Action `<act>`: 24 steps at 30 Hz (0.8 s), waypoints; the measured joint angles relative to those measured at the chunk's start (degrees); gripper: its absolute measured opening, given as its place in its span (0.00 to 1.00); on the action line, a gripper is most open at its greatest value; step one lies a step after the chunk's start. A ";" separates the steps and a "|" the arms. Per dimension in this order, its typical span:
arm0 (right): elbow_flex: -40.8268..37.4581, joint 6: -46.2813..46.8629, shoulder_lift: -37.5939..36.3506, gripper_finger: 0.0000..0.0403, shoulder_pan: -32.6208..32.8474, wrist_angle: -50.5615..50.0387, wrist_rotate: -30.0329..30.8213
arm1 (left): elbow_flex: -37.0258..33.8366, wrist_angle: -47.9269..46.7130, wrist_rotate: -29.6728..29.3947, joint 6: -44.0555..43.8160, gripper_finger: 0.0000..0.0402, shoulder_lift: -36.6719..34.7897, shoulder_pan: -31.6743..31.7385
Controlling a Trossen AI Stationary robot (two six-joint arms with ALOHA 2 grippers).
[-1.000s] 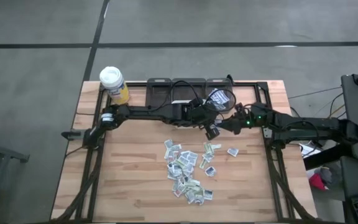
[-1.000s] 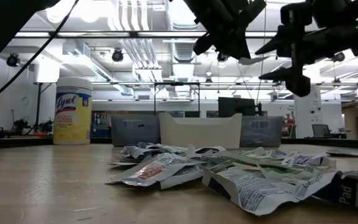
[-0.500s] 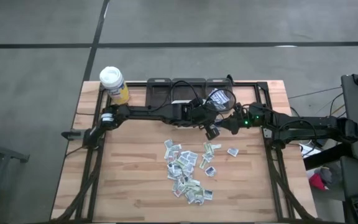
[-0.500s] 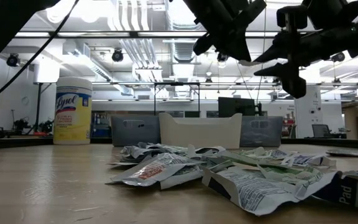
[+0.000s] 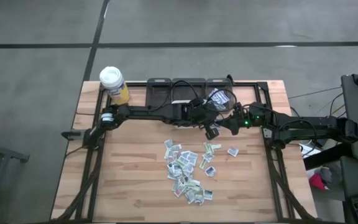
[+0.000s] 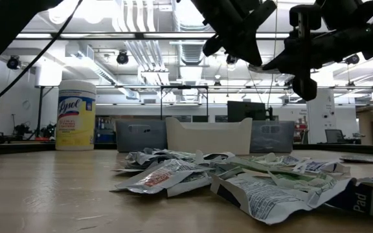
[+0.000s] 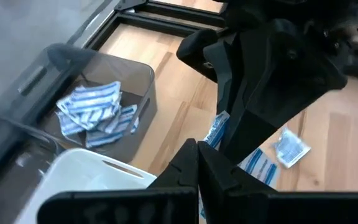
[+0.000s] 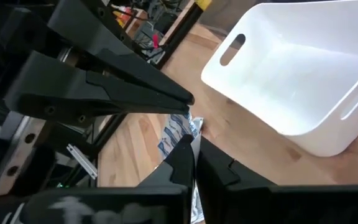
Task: Pick & Place First Aid Supplies
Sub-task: Put the blue bandage pack into the right black bin
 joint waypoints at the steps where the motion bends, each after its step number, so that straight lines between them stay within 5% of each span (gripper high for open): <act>1: 0.00 -0.03 0.00 0.02 -0.02 -0.06 0.02 | 0.00 0.00 0.03 2.19 0.00 -0.03 0.22; 13: 0.02 -2.22 0.07 0.02 -0.24 -5.51 4.42 | -0.11 -5.60 -2.24 5.99 0.00 -5.90 2.90; 24: 0.04 -3.43 -4.17 0.02 -0.31 -3.92 2.37 | -0.24 -6.62 4.16 4.10 0.00 -5.88 1.02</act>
